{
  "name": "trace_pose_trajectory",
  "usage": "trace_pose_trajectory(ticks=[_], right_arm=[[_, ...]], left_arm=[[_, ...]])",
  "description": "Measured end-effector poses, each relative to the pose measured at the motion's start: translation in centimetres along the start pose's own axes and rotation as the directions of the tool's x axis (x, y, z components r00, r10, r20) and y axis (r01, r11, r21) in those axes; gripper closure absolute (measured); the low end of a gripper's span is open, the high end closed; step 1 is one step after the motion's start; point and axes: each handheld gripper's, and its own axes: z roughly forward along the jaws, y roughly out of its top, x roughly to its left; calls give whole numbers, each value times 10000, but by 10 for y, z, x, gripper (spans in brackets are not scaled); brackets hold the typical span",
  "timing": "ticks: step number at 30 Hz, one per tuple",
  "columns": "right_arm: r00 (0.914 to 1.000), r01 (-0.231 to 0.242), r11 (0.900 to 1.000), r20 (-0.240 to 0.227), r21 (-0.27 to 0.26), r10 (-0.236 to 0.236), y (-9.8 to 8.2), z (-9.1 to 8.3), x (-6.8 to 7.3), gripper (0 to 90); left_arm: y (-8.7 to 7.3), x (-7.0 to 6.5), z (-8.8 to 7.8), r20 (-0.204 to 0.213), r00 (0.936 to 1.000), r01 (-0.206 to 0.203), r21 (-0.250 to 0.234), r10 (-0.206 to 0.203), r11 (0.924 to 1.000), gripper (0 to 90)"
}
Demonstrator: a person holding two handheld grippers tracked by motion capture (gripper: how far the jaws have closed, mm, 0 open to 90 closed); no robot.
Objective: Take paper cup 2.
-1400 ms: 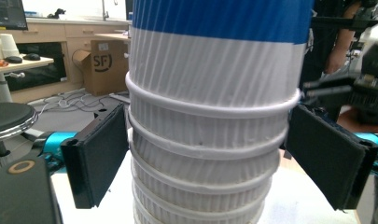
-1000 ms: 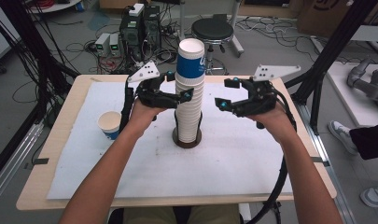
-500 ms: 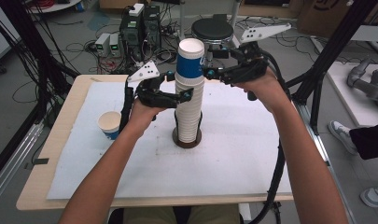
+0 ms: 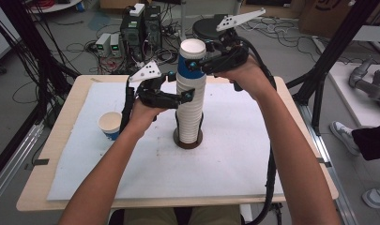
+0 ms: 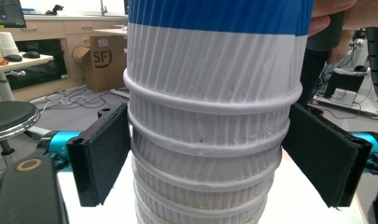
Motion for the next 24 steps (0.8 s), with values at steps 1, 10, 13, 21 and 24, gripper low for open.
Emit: trace_pose_trajectory(ticks=[1,10,13,21,24], right_arm=[[10000,94,9999,-15,-44,-94,1,1,0,263],[10000,32,9998,62,190,-34,6,2,0,273],[10000,3,9998,50,217,-4,8,2,0,277],[9997,-97,9952,234,-975,121,29,-19,2,281],[9990,-128,9895,406,-1439,188,36,-29,6,280]], left_arm=[[0,0,0,-6,10000,25,-2,-25,10000,162],[0,1,-1,-20,10000,64,-11,-64,10000,162],[0,1,-1,-15,10000,60,-19,-60,10000,162],[0,0,0,-18,10000,24,-12,-24,10000,162],[0,0,0,-20,10000,25,-26,-25,10000,161]])
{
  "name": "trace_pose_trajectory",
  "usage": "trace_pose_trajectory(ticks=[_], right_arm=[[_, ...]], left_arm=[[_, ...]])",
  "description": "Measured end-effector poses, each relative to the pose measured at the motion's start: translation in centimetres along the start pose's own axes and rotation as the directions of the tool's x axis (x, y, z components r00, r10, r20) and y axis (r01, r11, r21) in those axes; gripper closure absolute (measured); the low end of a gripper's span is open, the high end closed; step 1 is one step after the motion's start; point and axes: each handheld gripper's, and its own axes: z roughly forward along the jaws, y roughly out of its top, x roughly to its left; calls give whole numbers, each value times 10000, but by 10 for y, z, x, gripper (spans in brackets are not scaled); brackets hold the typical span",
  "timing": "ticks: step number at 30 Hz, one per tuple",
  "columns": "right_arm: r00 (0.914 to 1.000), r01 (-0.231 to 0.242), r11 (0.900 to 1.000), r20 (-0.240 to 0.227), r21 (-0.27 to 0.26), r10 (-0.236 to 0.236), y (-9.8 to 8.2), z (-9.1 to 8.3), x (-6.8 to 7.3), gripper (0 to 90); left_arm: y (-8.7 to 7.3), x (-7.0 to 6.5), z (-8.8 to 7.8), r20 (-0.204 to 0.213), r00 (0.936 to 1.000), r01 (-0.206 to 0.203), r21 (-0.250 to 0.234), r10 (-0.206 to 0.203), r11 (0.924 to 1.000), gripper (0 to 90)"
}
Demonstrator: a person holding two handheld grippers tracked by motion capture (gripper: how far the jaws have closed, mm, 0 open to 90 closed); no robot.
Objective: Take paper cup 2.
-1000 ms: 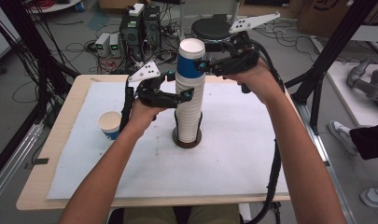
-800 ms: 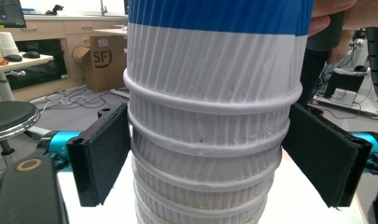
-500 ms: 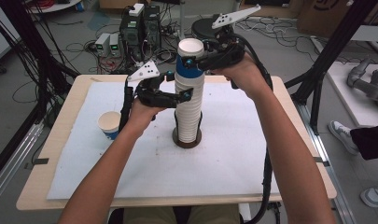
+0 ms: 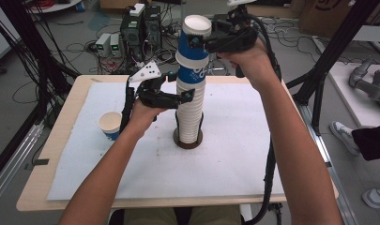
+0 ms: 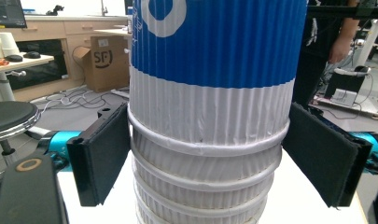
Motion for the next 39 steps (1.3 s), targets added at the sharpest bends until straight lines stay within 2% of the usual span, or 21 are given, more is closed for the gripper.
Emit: trace_pose_trajectory(ticks=[2,3,9,12,18,20,23,24,31,38,39], right_arm=[[9999,99,9998,63,-194,-98,3,-3,0,280],[9995,120,9994,289,-335,-111,7,-9,3,280],[9973,282,9966,704,-770,-228,11,-34,4,280],[9964,321,9972,811,-672,-266,6,-48,4,280],[9956,239,9989,910,-403,-202,-23,-75,4,280],[9953,174,9995,952,-281,-147,-34,-81,4,280],[9957,33,9999,928,-169,-17,-49,-88,3,279],[9957,-28,9999,931,-130,40,-56,-90,3,279],[9952,-338,9994,918,119,326,-92,-91,2,279],[9949,-412,9981,939,458,368,-125,-84,3,279],[9949,-502,9975,902,488,457,-129,-84,4,278]], left_arm=[[0,0,0,-7,10000,22,-9,-22,10000,161],[0,0,0,0,10000,17,-5,-17,10000,161],[0,1,-1,-6,10000,14,27,-14,10000,161],[0,1,-1,-24,10000,50,18,-50,10000,160],[1,-1,-1,-184,9998,59,46,-58,10000,156],[1,-2,-3,-337,9994,-66,-70,64,10000,154],[2,-2,-8,-218,9997,112,-421,-122,9991,153],[2,-3,-10,-244,9997,52,-399,-61,9992,149],[-7,-5,-26,-346,9994,69,-352,-81,9994,149],[-26,-11,-45,-296,9995,136,-326,-145,9994,149],[-34,-13,-52,-346,9993,121,-357,-133,9993,149]])
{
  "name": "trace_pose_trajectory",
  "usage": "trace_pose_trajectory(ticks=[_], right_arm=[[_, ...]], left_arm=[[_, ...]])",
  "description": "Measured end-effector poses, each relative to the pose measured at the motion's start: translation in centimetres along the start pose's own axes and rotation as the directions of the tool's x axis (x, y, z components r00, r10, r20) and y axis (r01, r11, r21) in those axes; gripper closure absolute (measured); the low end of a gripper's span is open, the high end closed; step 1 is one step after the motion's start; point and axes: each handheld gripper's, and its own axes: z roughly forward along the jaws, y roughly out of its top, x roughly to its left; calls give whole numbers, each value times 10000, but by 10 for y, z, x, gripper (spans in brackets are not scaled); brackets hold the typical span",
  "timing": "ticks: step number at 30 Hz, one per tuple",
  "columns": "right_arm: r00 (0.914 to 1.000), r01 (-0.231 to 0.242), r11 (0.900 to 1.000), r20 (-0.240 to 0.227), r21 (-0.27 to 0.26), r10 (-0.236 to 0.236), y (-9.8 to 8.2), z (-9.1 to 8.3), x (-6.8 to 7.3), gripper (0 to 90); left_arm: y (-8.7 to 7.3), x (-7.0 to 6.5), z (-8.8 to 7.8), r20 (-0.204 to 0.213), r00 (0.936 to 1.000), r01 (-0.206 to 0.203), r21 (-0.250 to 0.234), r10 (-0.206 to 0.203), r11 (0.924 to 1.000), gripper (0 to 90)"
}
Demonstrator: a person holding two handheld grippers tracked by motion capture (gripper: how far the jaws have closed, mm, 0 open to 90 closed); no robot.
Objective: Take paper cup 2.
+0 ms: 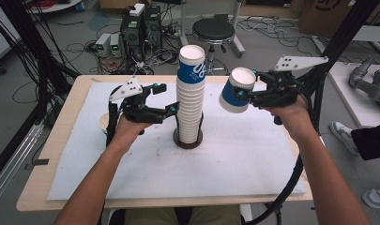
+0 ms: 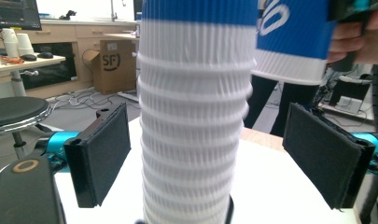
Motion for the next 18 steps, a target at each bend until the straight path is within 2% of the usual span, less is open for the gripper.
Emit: trace_pose_trajectory(ticks=[4,6,8,18], right_arm=[[9997,-244,9997,-91,81,245,-18,5,-1,279],[9995,-280,9995,-167,110,282,-26,8,-1,278],[9995,-221,9995,-221,212,226,-31,10,0,278],[9991,-161,9994,-381,320,173,-39,15,5,278]], left_arm=[[-10,-3,-10,27,10000,33,9,-33,10000,149],[-20,-6,-18,36,10000,82,81,-83,9999,149],[-22,-7,-19,70,9999,106,74,-106,9999,149],[-26,-14,-25,293,9996,40,-22,-39,10000,149]])
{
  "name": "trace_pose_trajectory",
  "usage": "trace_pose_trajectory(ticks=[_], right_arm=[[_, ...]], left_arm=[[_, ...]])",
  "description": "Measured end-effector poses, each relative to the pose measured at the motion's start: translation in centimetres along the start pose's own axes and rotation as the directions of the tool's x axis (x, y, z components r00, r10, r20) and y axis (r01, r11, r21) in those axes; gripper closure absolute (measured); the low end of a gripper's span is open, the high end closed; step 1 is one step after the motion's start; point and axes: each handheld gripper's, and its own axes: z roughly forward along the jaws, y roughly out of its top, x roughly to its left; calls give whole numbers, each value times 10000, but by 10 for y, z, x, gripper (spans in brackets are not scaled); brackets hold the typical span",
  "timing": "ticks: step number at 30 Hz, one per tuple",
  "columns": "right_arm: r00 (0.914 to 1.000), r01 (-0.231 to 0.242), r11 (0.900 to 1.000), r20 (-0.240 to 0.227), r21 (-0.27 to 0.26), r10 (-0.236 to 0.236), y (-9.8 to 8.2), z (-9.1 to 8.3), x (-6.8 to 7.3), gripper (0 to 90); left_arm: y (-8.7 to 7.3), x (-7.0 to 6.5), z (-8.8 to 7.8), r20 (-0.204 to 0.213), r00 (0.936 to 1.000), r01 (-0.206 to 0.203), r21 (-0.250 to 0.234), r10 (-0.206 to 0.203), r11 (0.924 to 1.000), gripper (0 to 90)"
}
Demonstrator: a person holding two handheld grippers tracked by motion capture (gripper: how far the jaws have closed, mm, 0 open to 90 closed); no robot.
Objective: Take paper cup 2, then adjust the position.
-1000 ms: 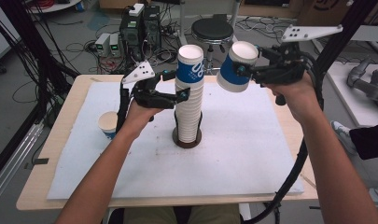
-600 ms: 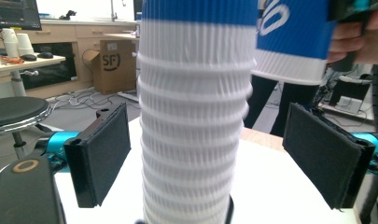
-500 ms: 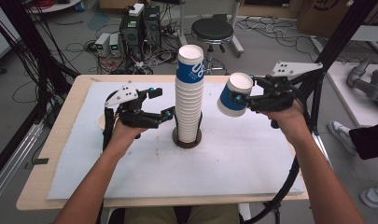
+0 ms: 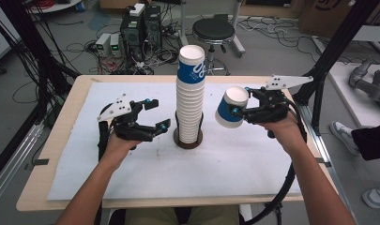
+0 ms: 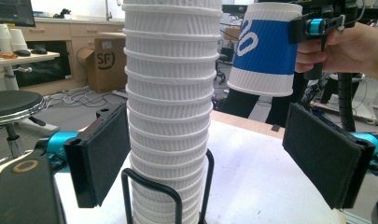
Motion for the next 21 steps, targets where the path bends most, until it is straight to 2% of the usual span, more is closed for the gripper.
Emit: trace_pose_trajectory(ticks=[6,8,10,17,18,20,21], right_arm=[[9997,236,9997,18,58,-236,-2,0,6,278],[9996,255,9997,-86,35,-255,-3,0,9,278],[9996,233,9997,-126,59,-232,-4,1,11,278],[9993,232,9997,-310,50,-231,-11,8,14,278],[9992,176,9998,-362,62,-174,-12,9,15,278],[9988,232,9997,-437,-16,-233,-16,11,17,278],[9988,210,9998,-449,-65,-213,-17,11,18,278]], left_arm=[[-1,-7,2,306,9995,-6,-8,6,10000,149],[-1,-8,3,367,9993,-27,-21,28,10000,149],[-2,-12,5,642,9979,-48,58,44,10000,149],[-3,-17,9,994,9950,-63,60,56,10000,149],[-5,-19,11,1206,9927,-76,169,55,9998,149],[-6,-21,12,1275,9918,-96,193,70,9998,149],[-9,-25,15,1455,9893,-97,216,65,9997,149]])
